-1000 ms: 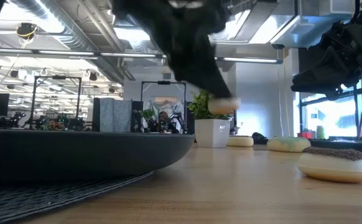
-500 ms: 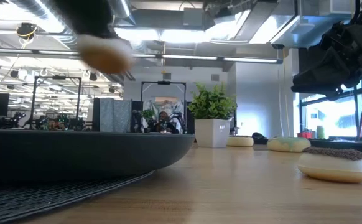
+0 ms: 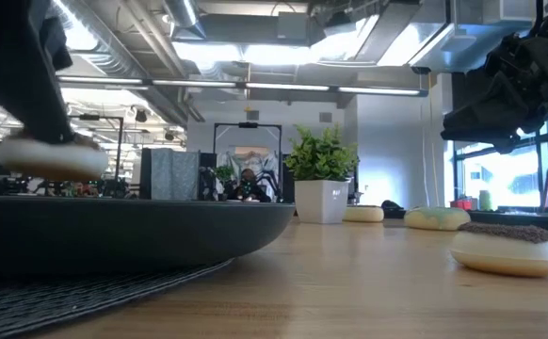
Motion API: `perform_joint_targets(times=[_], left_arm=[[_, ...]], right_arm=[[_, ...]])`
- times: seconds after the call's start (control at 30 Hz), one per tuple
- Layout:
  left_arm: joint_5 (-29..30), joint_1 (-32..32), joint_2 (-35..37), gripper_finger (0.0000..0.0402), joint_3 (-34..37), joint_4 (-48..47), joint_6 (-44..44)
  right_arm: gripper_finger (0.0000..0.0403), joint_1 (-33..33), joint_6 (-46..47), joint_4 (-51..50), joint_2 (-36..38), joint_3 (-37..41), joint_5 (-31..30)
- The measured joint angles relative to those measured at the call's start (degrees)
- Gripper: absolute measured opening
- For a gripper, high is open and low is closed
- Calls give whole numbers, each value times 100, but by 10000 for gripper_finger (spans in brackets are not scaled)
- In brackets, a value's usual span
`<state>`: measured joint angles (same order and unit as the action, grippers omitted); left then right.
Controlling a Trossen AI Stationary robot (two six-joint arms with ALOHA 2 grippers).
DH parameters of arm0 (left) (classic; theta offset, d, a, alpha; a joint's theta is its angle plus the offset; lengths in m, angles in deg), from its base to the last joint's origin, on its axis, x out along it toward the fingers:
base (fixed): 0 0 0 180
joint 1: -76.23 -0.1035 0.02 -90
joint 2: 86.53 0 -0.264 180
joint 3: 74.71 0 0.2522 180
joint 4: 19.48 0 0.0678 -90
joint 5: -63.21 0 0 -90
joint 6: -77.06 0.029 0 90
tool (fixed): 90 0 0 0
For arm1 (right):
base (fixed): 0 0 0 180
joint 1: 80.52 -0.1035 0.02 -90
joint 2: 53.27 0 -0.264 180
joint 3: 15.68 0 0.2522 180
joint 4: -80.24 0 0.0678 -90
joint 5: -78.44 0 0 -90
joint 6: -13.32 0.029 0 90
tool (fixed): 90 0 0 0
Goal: Pick & Place donuts
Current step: Put the small brown donut on the black plate
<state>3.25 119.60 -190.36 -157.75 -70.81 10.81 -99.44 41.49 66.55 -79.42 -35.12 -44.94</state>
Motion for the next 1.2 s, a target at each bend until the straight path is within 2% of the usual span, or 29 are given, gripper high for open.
perform_joint_targets(times=[0.23,0.43,0.63,1.2], left_arm=[[-112,-34,-278,6,42,99,83],[151,-75,-297,7,35,180,244],[-109,-153,-297,7,35,211,296],[-125,-188,-299,8,48,330,255]], right_arm=[[132,-1,-4,0,2,0,0],[132,-1,-11,-2,1,0,-2],[132,-2,-13,-7,2,0,-5],[132,-1,-15,-50,1,0,-7]])
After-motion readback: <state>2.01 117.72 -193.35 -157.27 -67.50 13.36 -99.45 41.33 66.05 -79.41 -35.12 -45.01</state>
